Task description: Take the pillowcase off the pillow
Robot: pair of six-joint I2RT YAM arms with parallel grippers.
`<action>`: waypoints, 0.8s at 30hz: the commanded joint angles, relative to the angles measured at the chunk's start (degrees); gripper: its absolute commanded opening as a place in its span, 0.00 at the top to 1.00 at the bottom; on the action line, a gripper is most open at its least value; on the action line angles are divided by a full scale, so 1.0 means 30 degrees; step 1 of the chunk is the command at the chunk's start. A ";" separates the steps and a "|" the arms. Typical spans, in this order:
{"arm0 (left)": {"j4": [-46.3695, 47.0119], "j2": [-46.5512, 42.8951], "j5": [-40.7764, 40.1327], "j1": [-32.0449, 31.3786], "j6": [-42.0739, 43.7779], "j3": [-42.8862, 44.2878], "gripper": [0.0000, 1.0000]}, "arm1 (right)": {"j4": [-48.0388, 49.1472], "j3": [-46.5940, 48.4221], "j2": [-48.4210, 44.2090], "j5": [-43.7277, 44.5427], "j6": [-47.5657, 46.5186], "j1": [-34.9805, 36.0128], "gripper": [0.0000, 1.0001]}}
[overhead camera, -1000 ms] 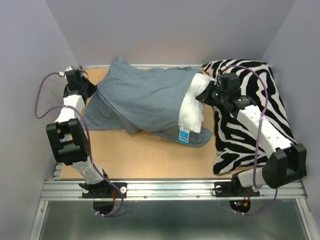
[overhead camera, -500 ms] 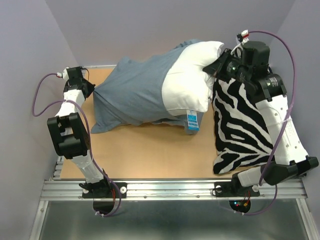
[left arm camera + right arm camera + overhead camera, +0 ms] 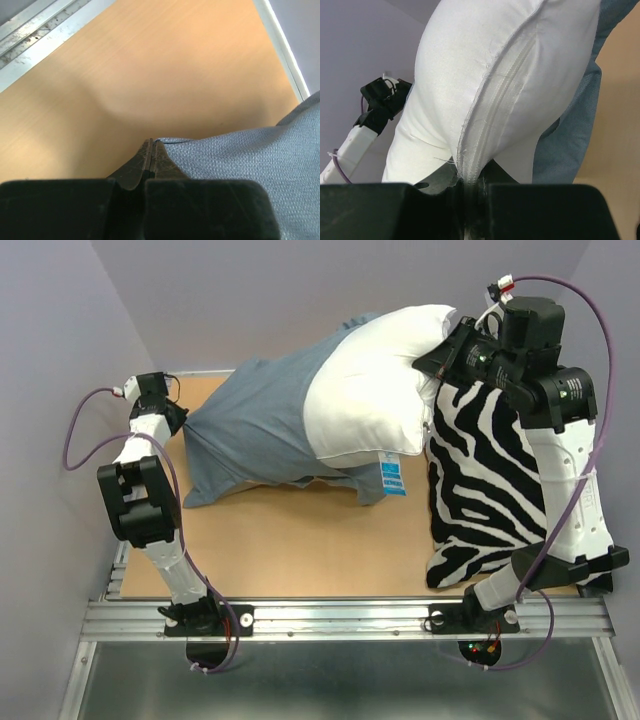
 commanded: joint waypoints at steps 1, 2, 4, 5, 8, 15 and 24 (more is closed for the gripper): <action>0.0338 0.0468 -0.4721 0.1110 0.0245 0.1545 1.00 | 0.3419 0.3132 -0.2229 0.1234 -0.0016 -0.0804 0.99; 0.0337 0.0613 -0.4926 0.1198 0.0332 0.1634 1.00 | 0.3390 0.3161 -0.2317 0.1496 -0.0103 -0.0803 0.99; 0.0075 0.0906 -0.5454 0.1286 0.0450 0.1867 1.00 | 0.3273 0.3307 -0.2640 0.1761 -0.0221 -0.0832 0.99; -0.0130 0.0966 -0.5601 0.1316 0.0421 0.2014 1.00 | 0.3243 0.3453 -0.2699 0.1907 -0.0251 -0.0804 1.00; -0.0161 0.1200 -0.6070 0.1433 0.0421 0.1928 1.00 | 0.3214 0.3717 -0.2845 0.2143 -0.0222 -0.0803 1.00; -0.0132 0.1845 -0.6656 0.1901 0.0830 0.2307 1.00 | 0.3185 0.4537 -0.3459 0.2816 -0.0544 -0.0803 0.99; -0.0453 0.2489 -0.6598 0.1961 0.1210 0.3682 1.00 | 0.3185 0.4216 -0.5656 0.3431 -0.0836 -0.0803 0.99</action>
